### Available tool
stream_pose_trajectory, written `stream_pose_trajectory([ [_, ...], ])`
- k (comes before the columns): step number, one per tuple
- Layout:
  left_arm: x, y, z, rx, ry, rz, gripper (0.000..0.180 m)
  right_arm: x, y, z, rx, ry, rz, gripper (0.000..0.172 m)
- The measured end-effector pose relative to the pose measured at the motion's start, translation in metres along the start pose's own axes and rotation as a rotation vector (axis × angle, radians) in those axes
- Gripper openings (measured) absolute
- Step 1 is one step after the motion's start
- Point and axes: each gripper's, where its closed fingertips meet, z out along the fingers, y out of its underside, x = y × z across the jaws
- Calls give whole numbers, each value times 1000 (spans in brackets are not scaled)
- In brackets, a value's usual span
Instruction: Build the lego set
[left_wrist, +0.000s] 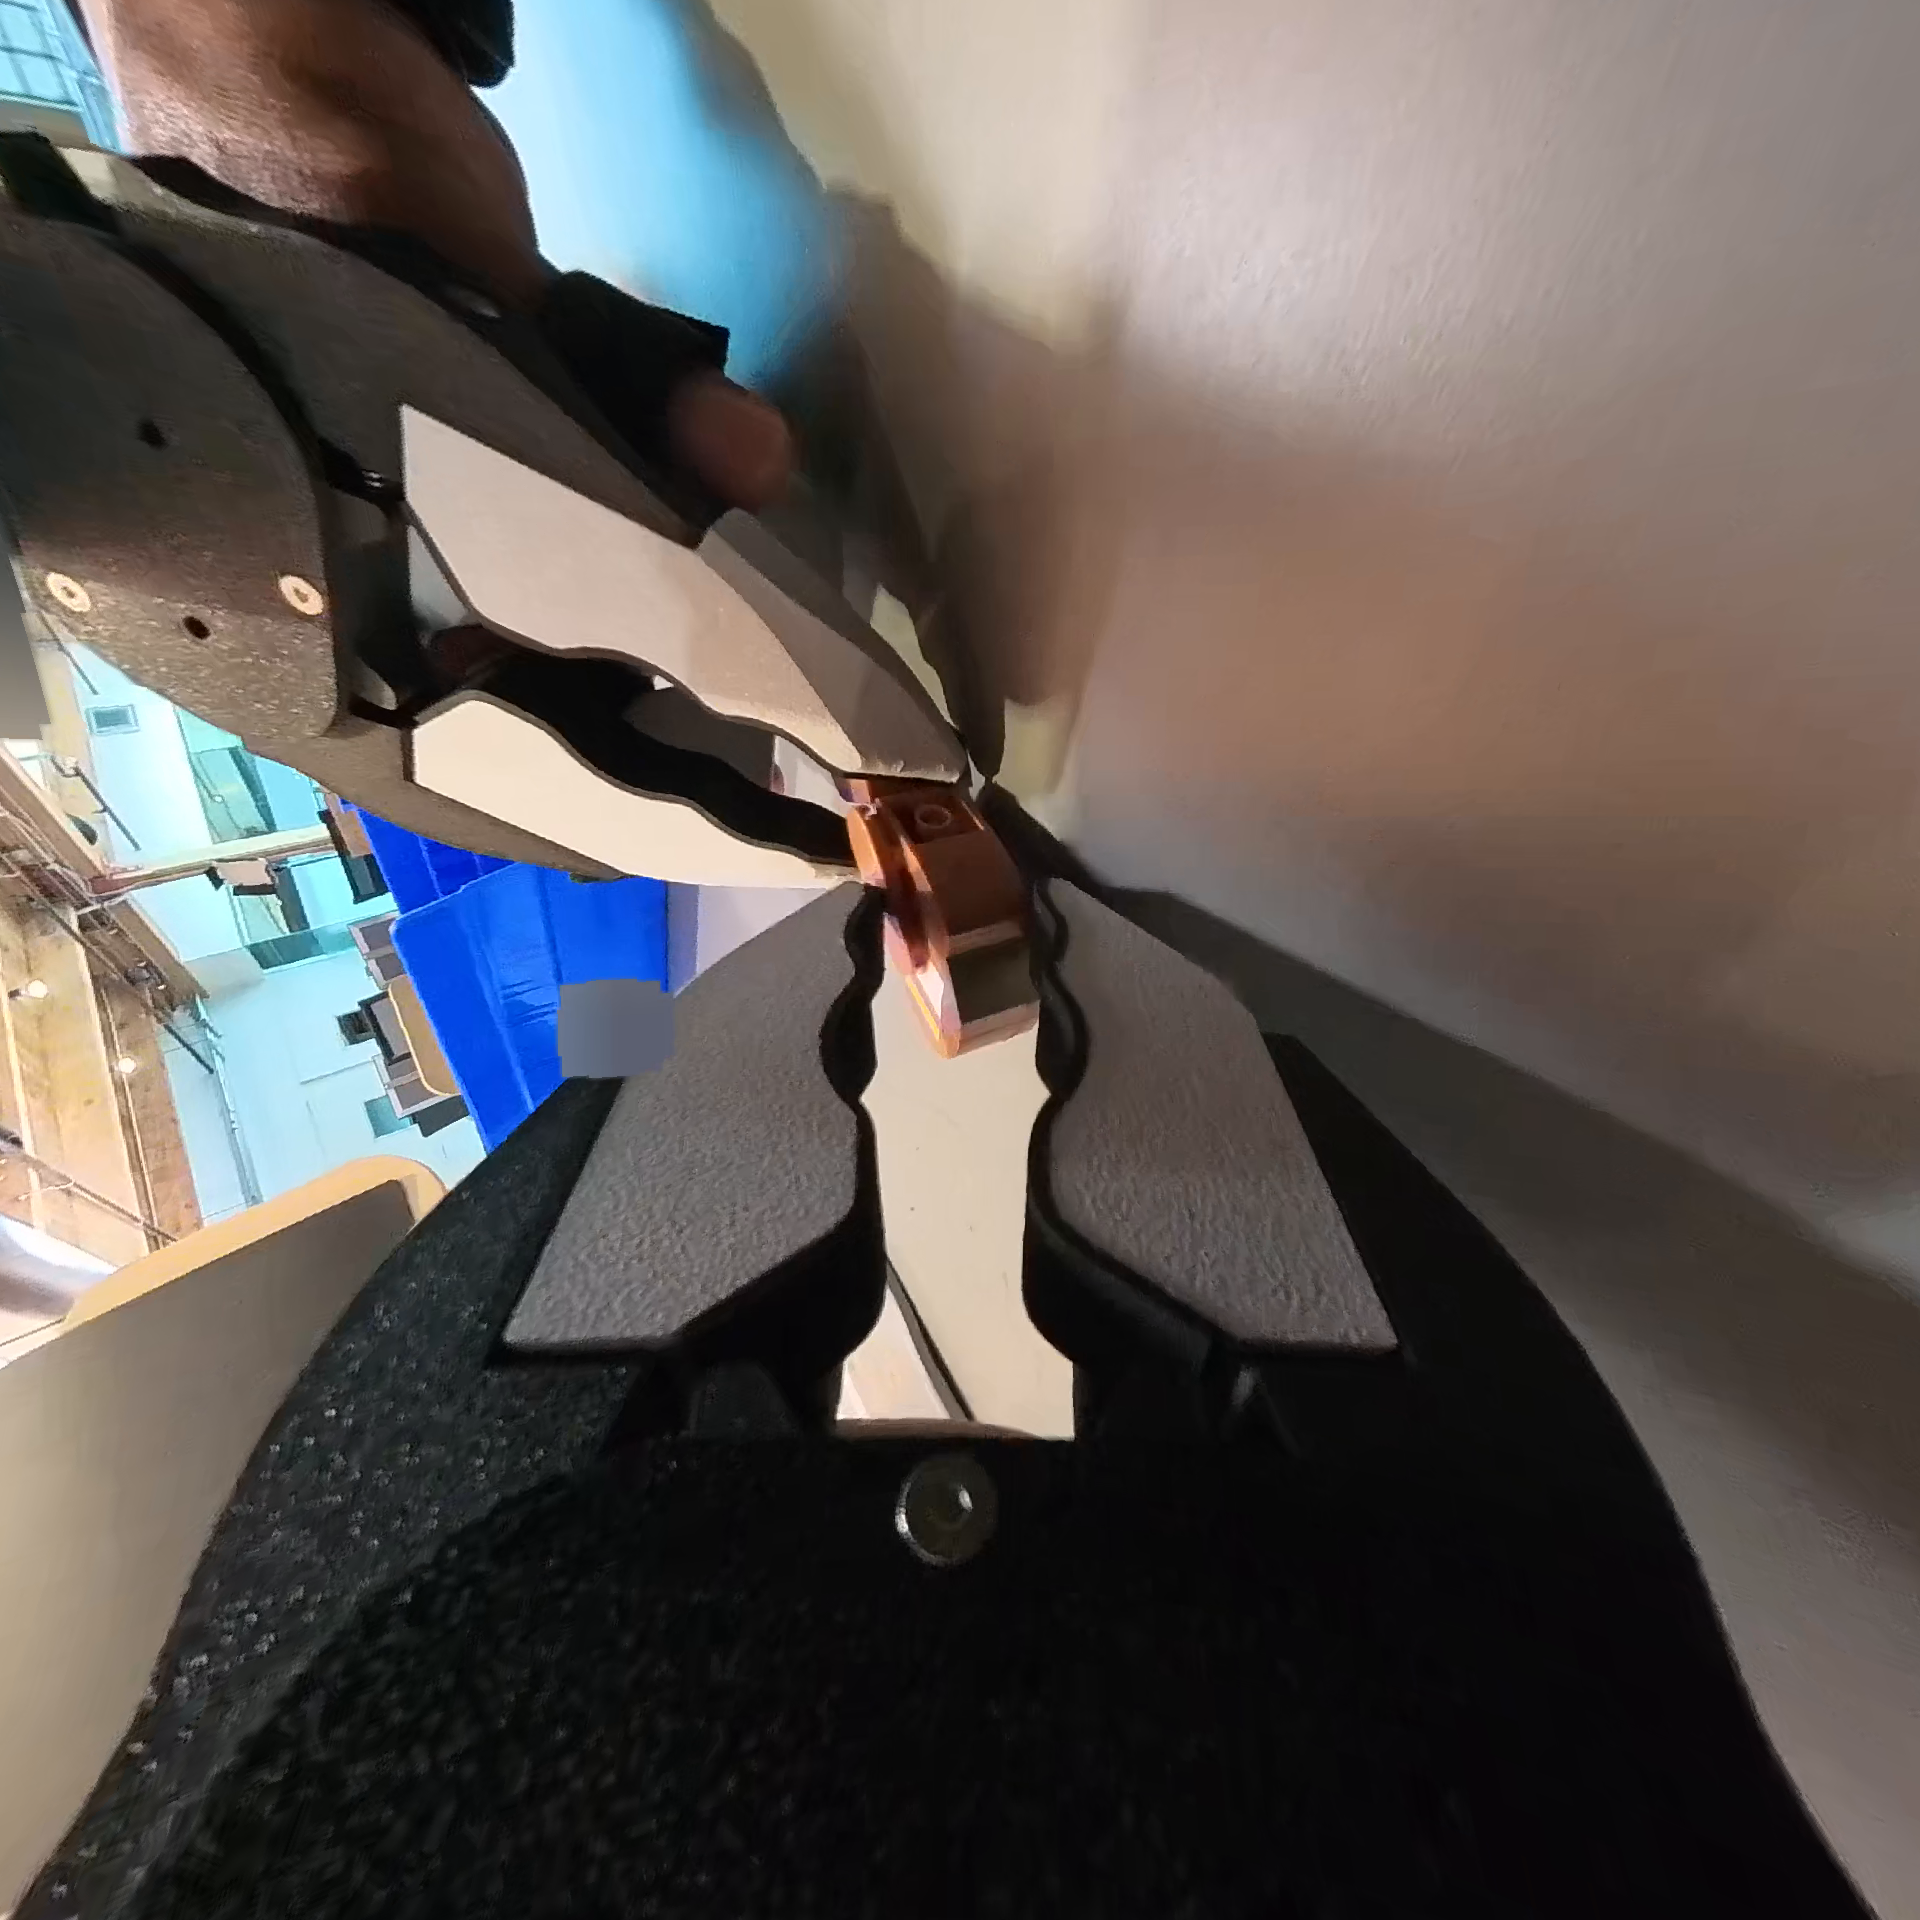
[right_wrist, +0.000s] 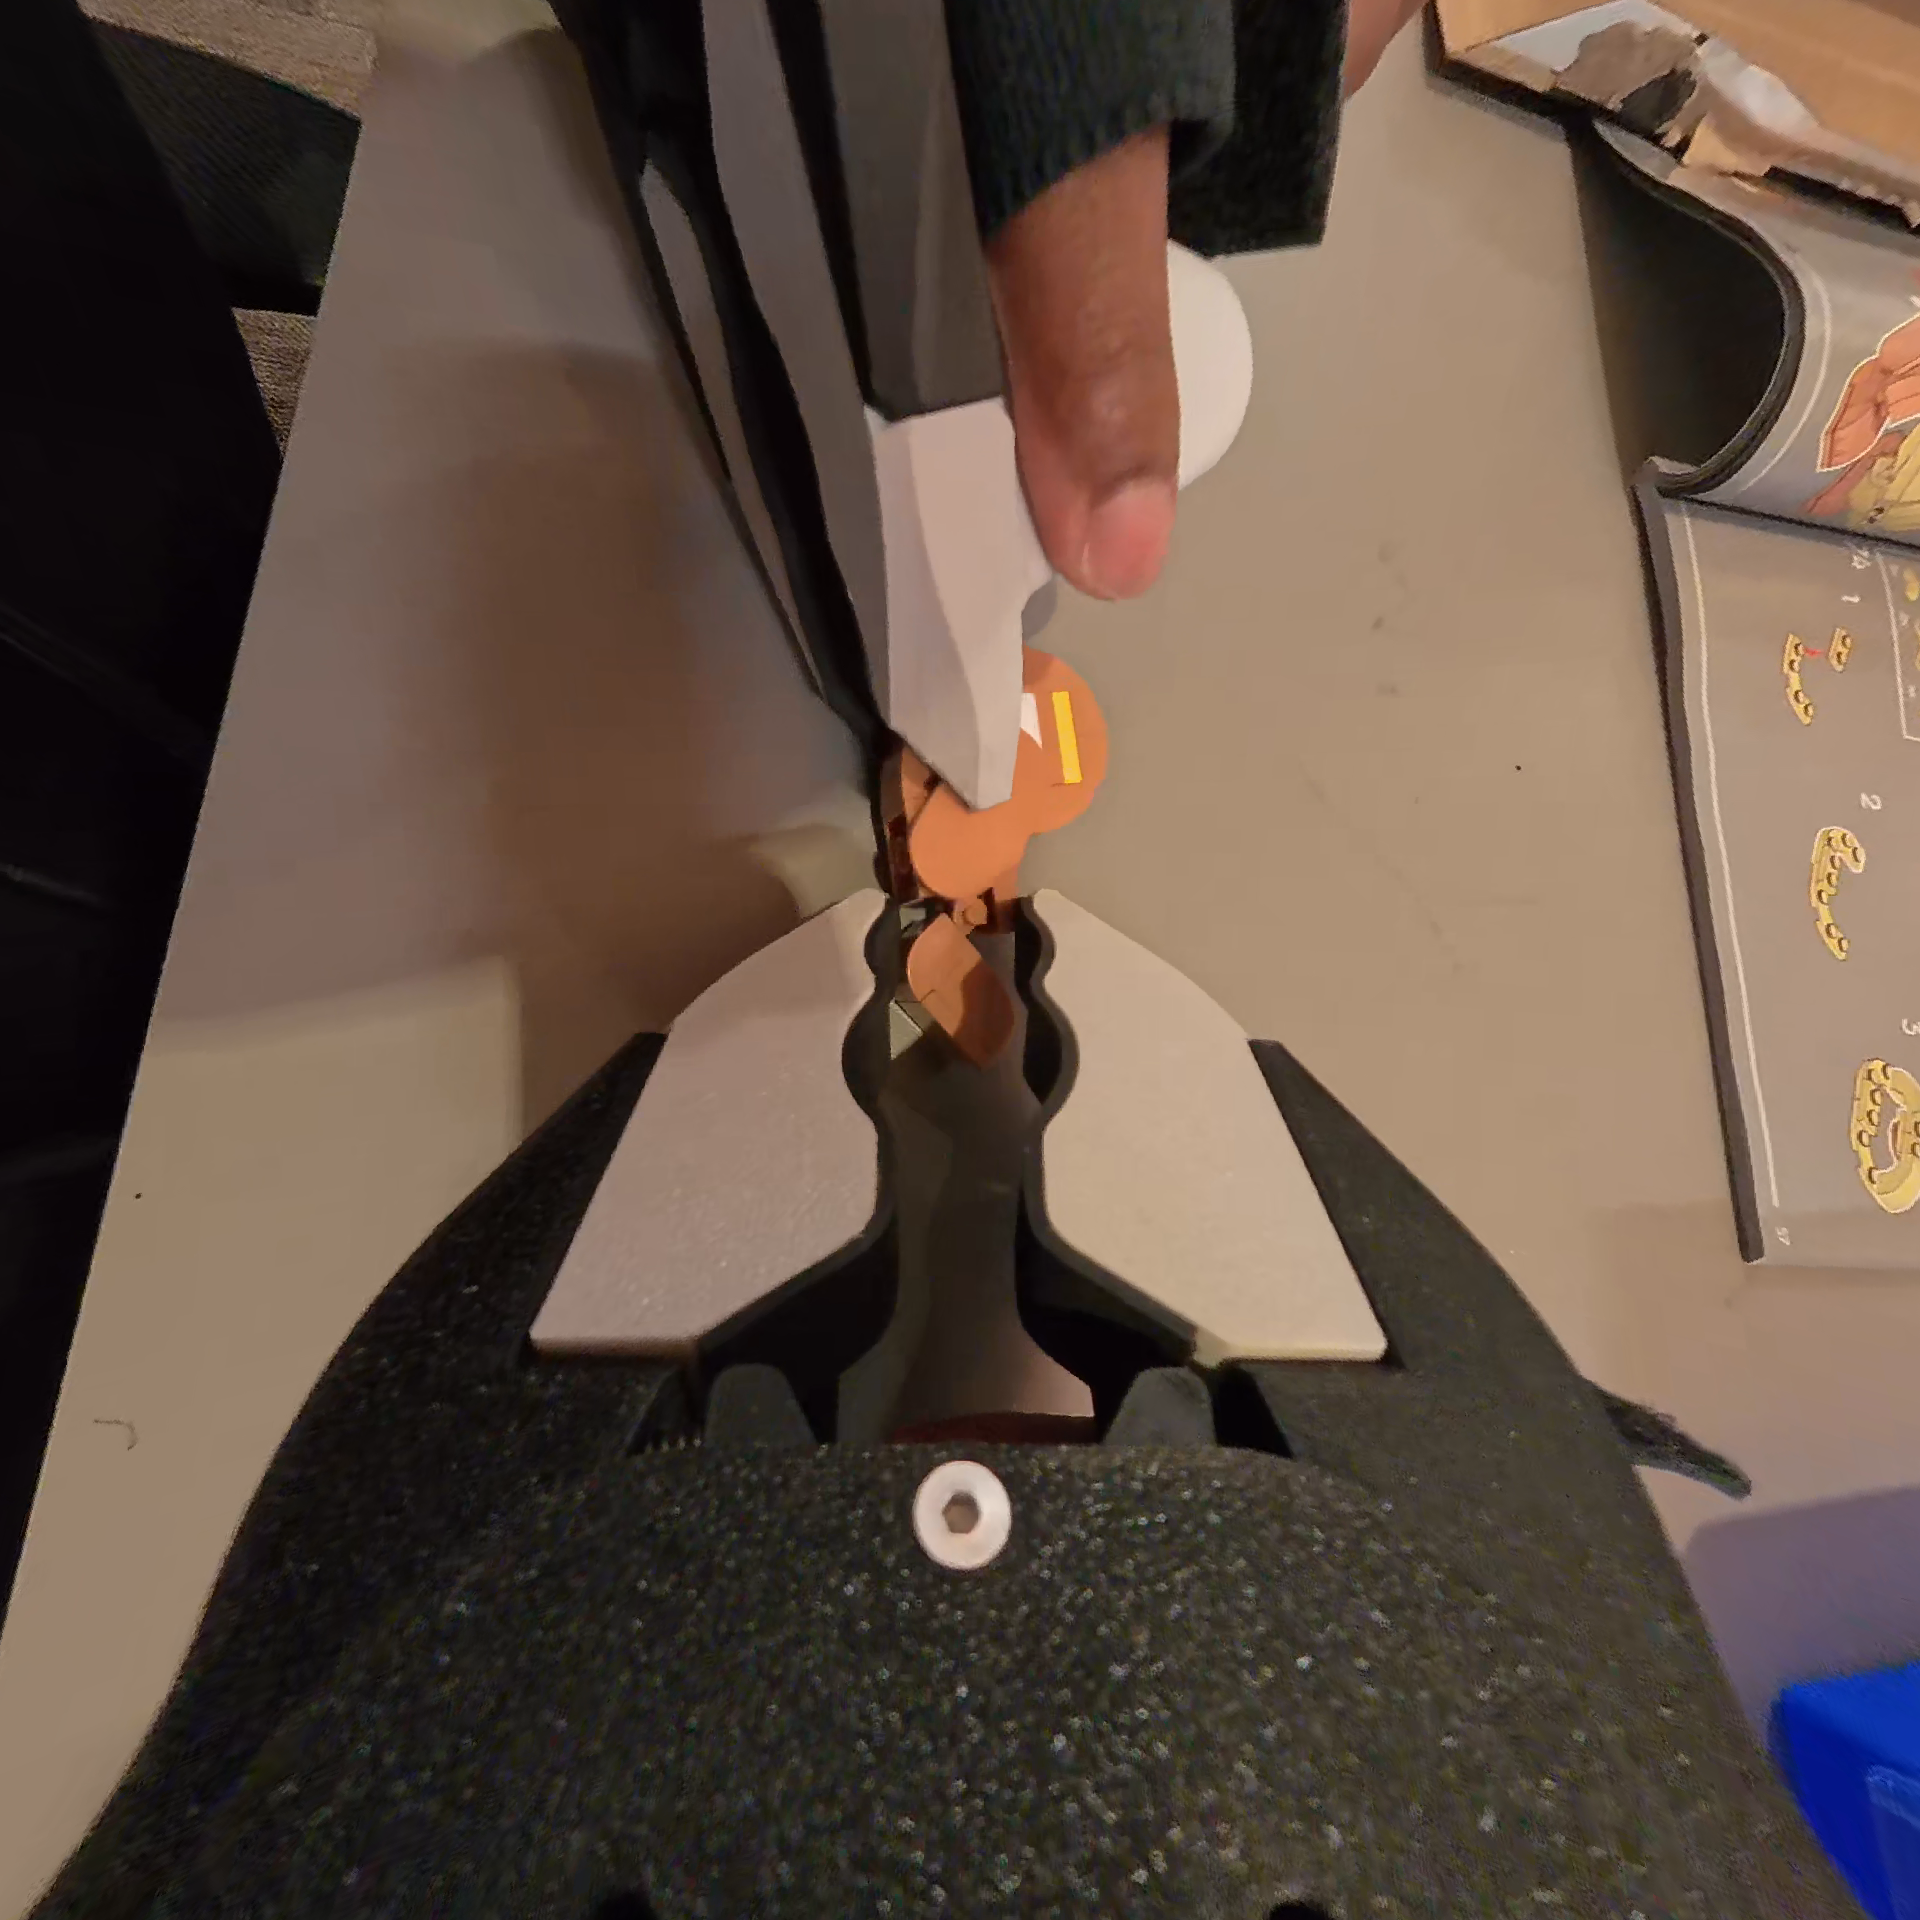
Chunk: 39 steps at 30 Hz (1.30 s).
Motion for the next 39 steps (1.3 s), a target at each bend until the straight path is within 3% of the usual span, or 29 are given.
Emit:
stream_pose_trajectory([
  [39, 2, 13, -2, -255, 85, -18, 24, 13, 0, 7, -26, 98, 174, 19],
])
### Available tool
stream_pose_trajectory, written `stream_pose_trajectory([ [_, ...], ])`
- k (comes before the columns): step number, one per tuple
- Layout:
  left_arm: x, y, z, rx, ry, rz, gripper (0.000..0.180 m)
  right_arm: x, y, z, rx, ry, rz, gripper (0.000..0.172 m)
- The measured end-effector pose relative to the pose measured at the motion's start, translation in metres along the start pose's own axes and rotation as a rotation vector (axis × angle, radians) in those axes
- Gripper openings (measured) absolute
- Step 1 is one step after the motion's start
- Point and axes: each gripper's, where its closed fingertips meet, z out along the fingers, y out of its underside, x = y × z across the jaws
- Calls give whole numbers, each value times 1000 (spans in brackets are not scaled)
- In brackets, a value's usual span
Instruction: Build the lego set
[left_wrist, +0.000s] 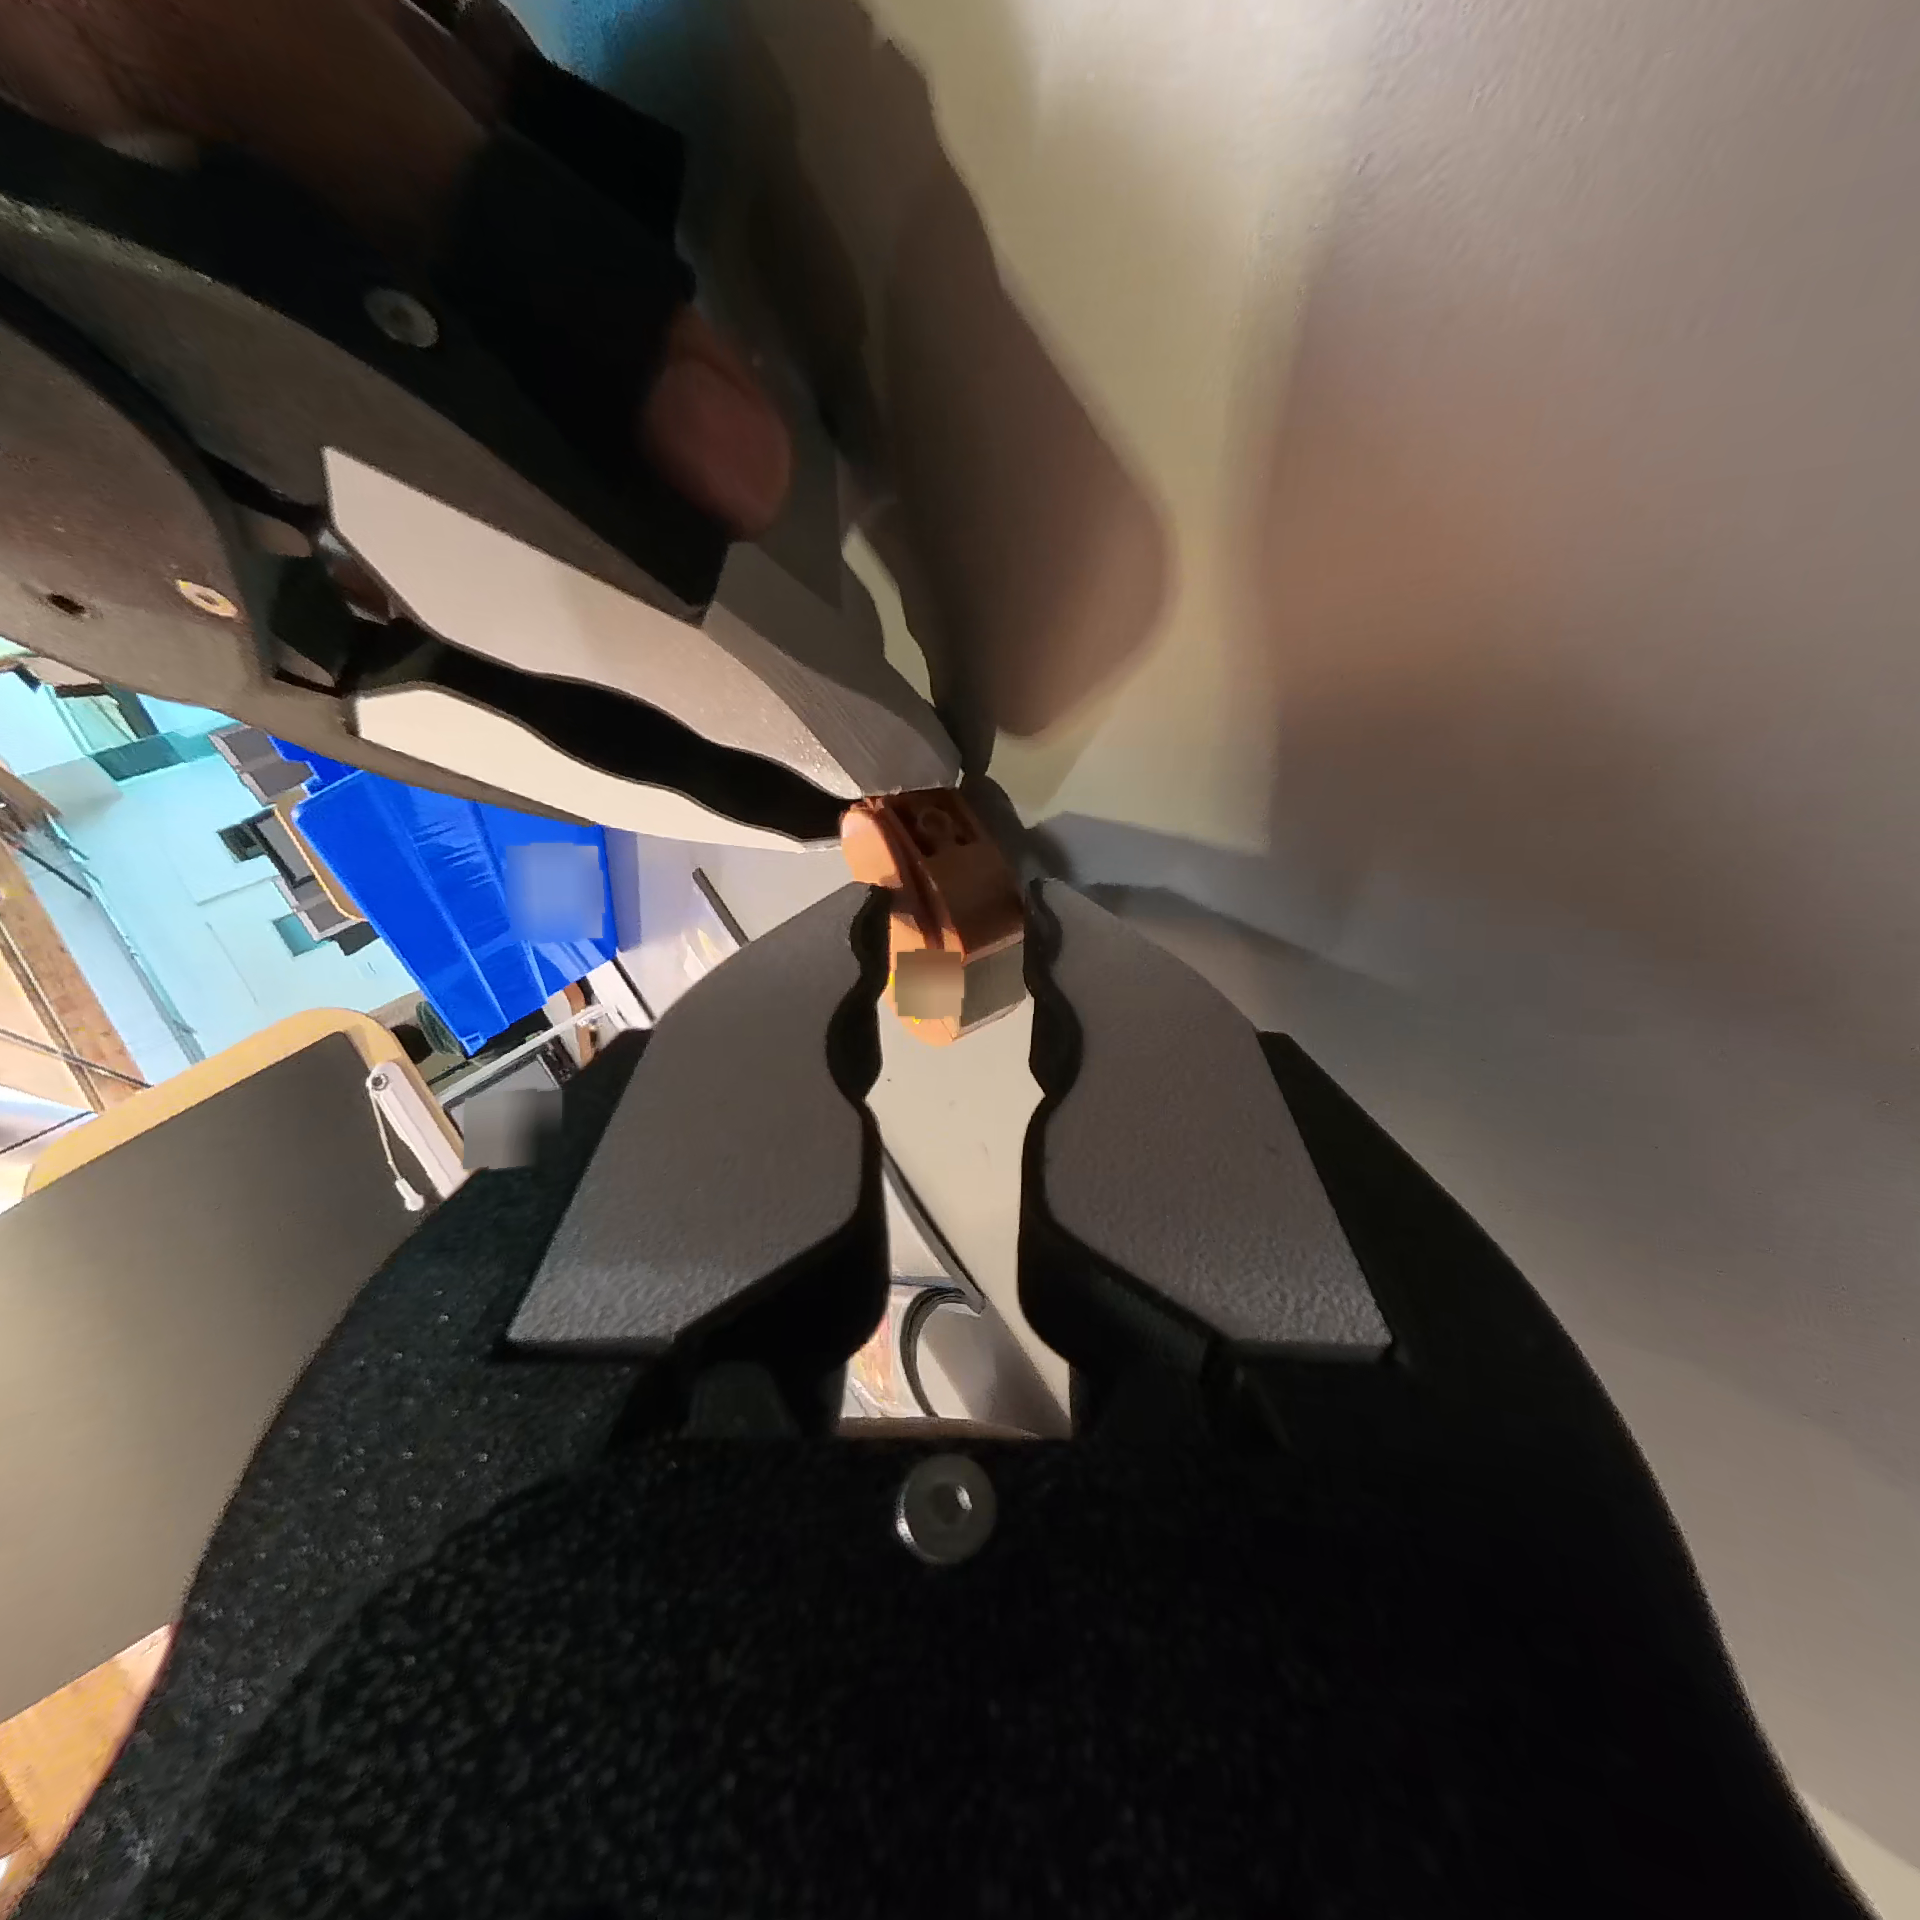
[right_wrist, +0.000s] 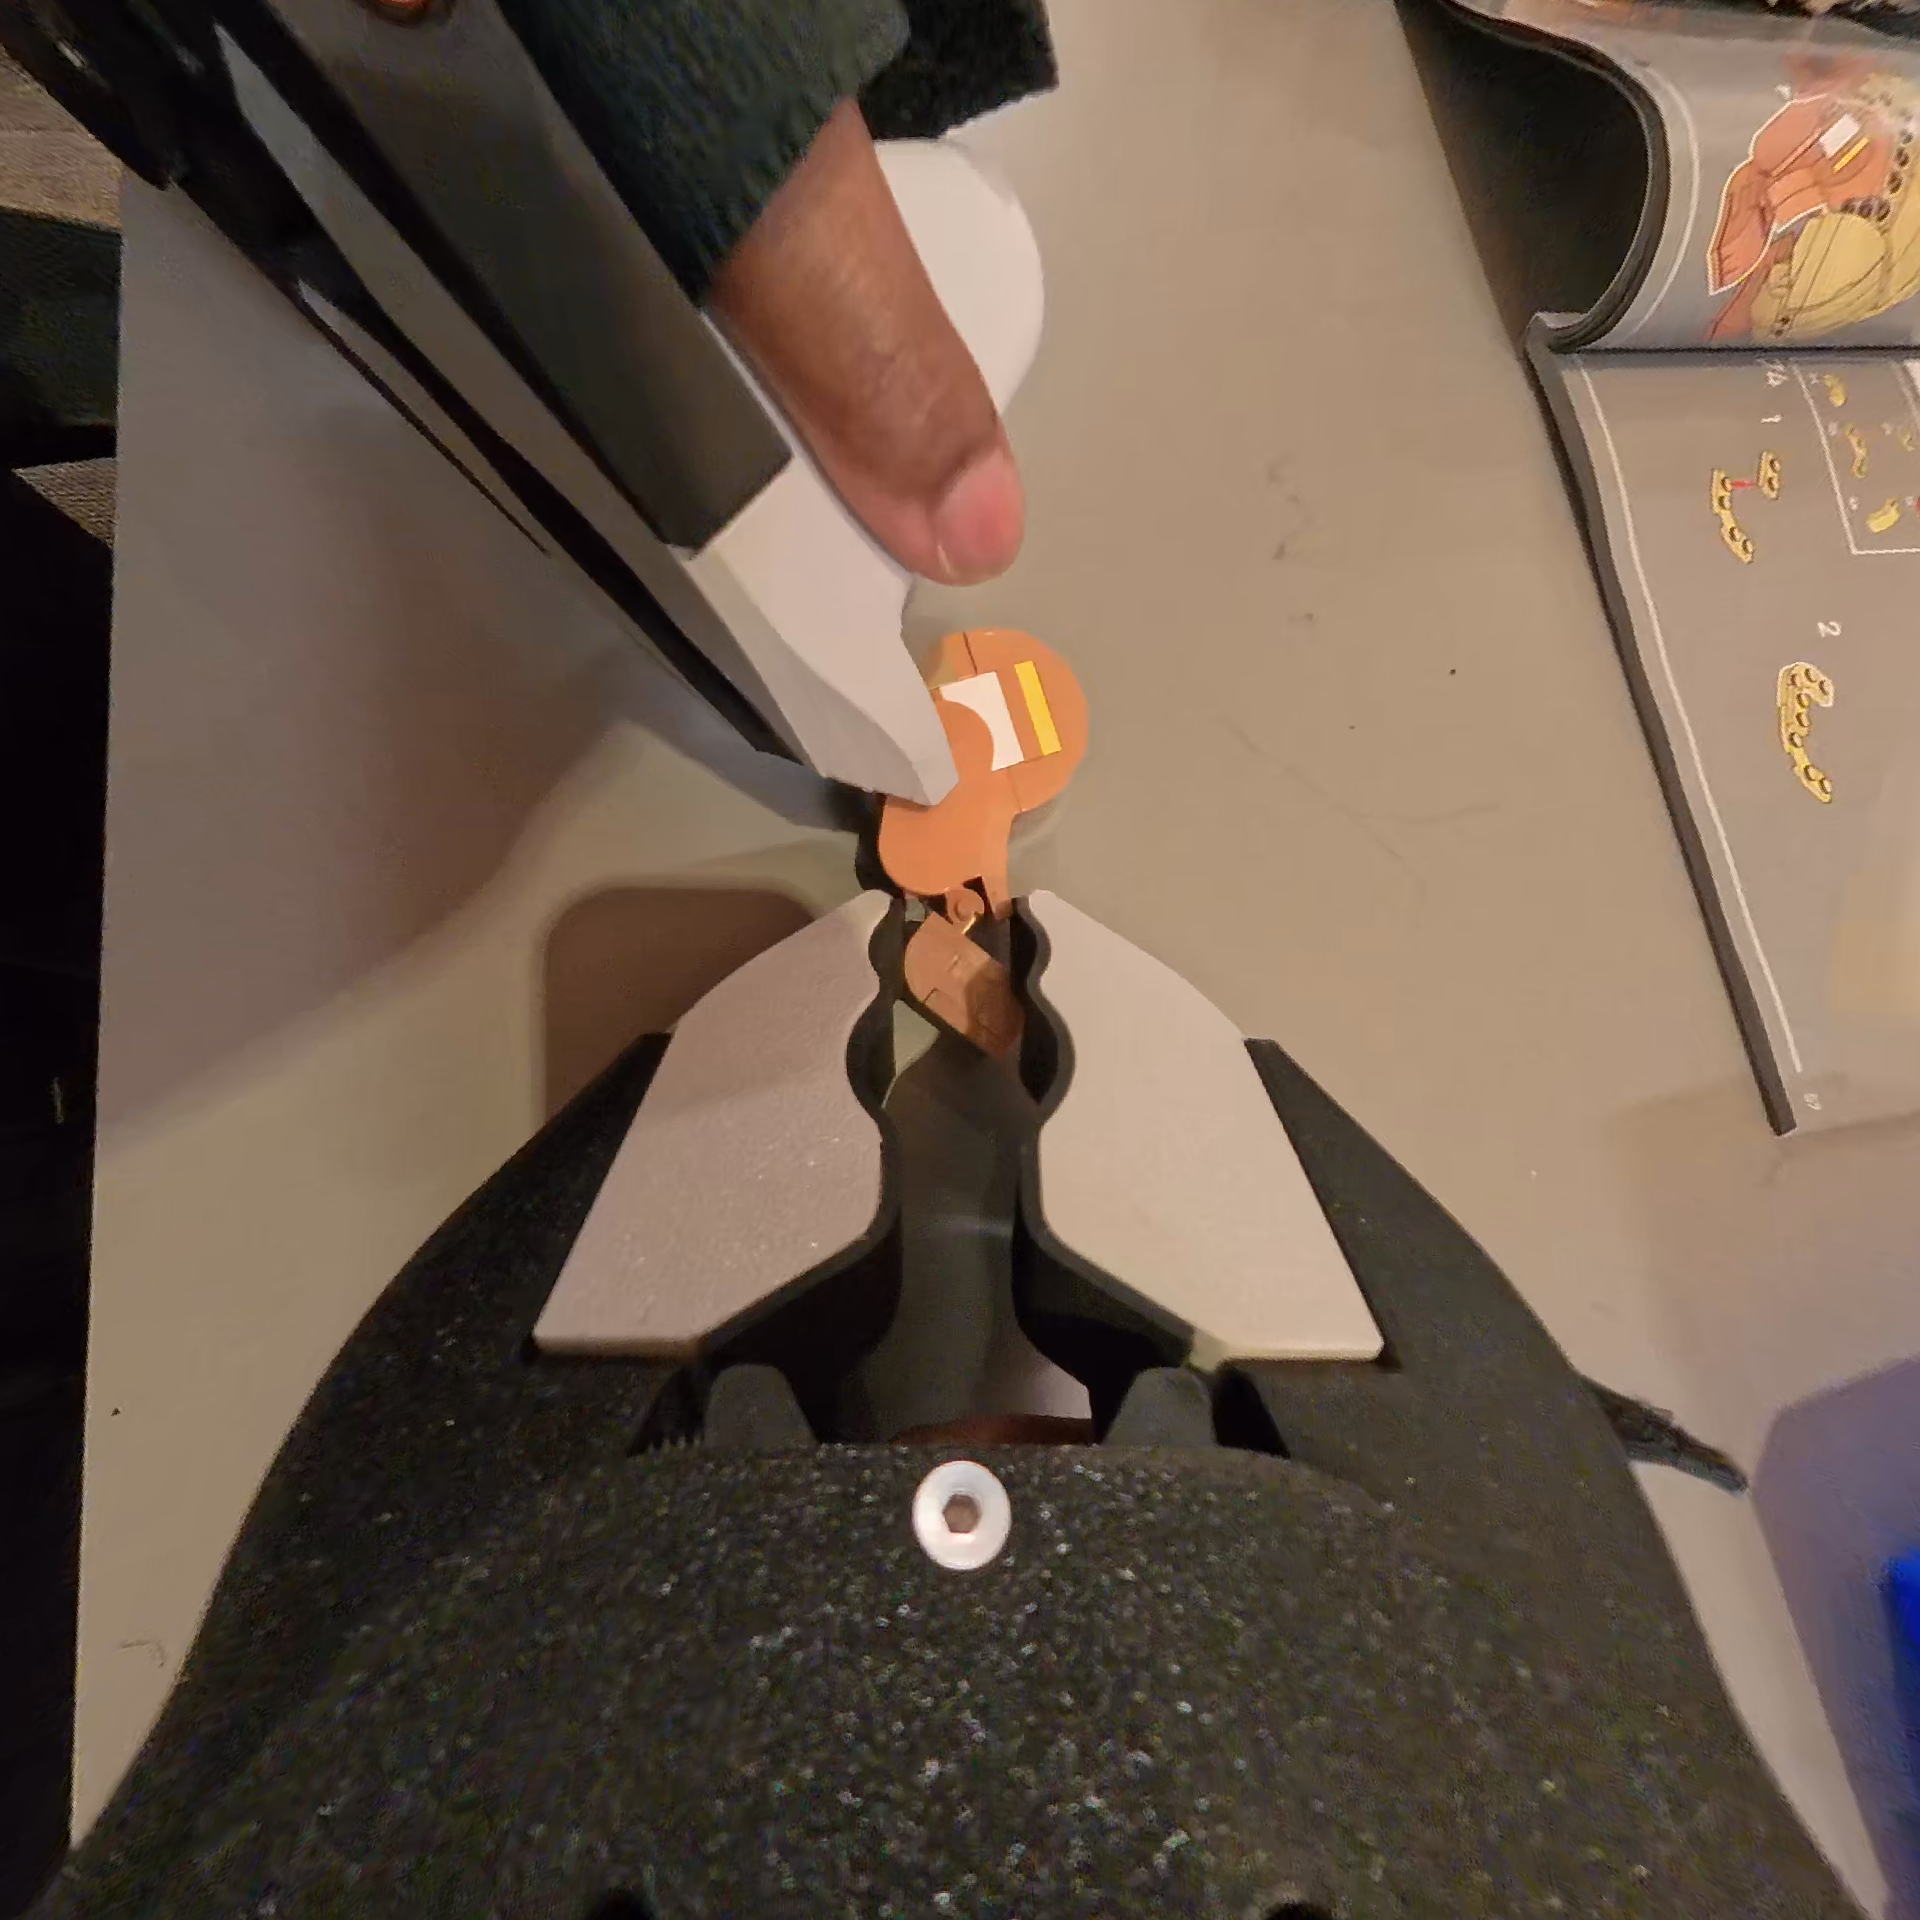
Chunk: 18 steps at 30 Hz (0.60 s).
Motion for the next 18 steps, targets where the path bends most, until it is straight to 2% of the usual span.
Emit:
stream_pose_trajectory([
  [13, 1, 1, 3, -7, 7, -5, 22, -2, -5, 1, 27, -26, -65, 29],
  [18, 1, 1, 4, -3, 11, -14, 23, 2, -6, 3, 26, -18, -66, 25],
])
